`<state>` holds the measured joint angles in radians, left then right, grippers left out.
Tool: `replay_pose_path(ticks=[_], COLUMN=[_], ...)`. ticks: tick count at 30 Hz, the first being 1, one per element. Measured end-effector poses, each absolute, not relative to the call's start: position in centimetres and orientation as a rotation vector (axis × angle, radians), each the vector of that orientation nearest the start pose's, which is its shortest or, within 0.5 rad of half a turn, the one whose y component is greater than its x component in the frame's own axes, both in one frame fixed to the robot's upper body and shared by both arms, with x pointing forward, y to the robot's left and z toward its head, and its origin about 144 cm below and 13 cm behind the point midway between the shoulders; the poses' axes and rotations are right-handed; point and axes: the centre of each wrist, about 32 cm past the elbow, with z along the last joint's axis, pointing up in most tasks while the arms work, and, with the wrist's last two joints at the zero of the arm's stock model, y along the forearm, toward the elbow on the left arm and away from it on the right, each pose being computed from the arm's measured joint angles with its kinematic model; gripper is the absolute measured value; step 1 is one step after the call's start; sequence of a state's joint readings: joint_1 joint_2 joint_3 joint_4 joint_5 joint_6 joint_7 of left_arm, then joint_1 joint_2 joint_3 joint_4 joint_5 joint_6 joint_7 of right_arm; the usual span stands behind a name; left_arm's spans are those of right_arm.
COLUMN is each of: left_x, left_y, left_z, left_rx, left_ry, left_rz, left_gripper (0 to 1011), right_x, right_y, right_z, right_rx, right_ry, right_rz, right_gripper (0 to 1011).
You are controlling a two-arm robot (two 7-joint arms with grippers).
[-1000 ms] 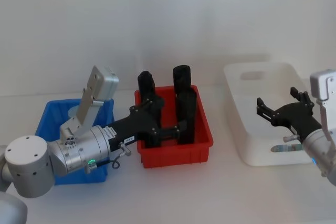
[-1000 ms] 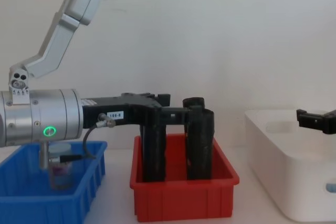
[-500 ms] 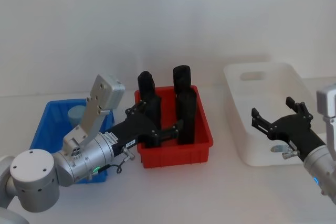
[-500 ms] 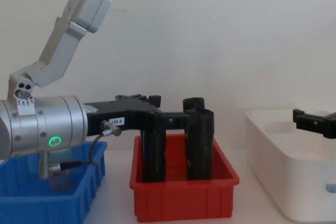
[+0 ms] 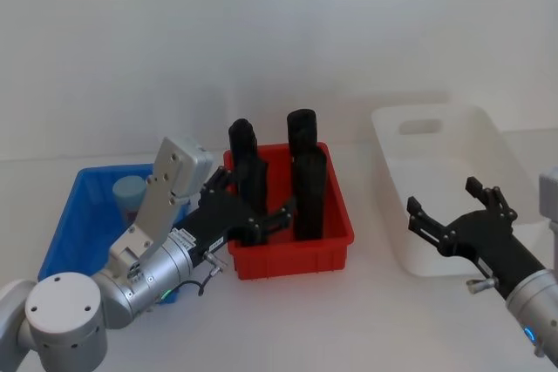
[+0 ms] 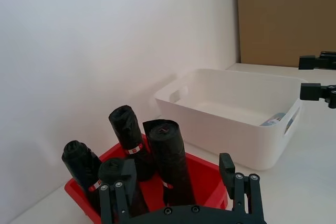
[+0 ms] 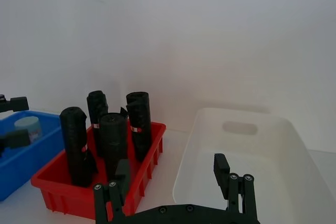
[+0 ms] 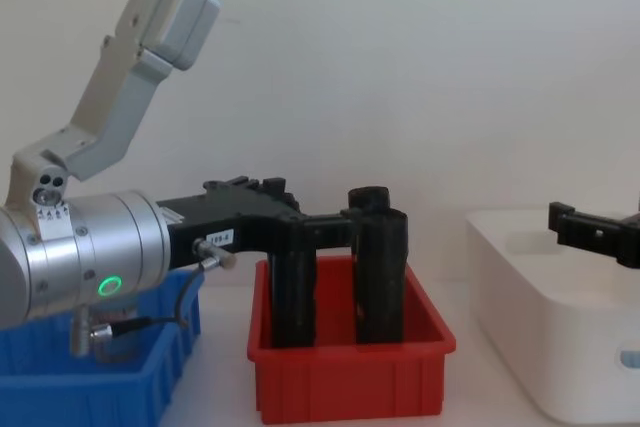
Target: Pick the cotton swabs from the blue box and place them into the white box.
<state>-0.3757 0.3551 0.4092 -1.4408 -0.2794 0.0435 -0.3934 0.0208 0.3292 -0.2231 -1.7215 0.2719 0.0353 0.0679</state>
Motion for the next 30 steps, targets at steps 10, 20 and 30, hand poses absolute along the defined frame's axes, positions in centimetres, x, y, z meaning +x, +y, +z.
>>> replay_pose_path(ticks=[10, 20, 30], left_x=[52.4, 50.8, 49.3], left_y=[21.5, 20.7, 19.9], left_z=[120.8, 120.6, 120.4], left_rx=[0.095, 0.082, 0.064], left_ry=[-0.204, -0.236, -0.265], left_rz=[0.953, 1.037, 1.113], left_gripper=[1000, 1000, 1000], right_x=[44.3, 44.3, 44.3], right_y=[-23.7, -23.7, -23.7], right_z=[118.9, 118.9, 118.9], right_rx=[0.026, 0.027, 0.027], right_ry=[-0.074, -0.074, -0.075], right_rz=[-1.229, -1.229, -1.229], right_gripper=[1002, 1002, 1002])
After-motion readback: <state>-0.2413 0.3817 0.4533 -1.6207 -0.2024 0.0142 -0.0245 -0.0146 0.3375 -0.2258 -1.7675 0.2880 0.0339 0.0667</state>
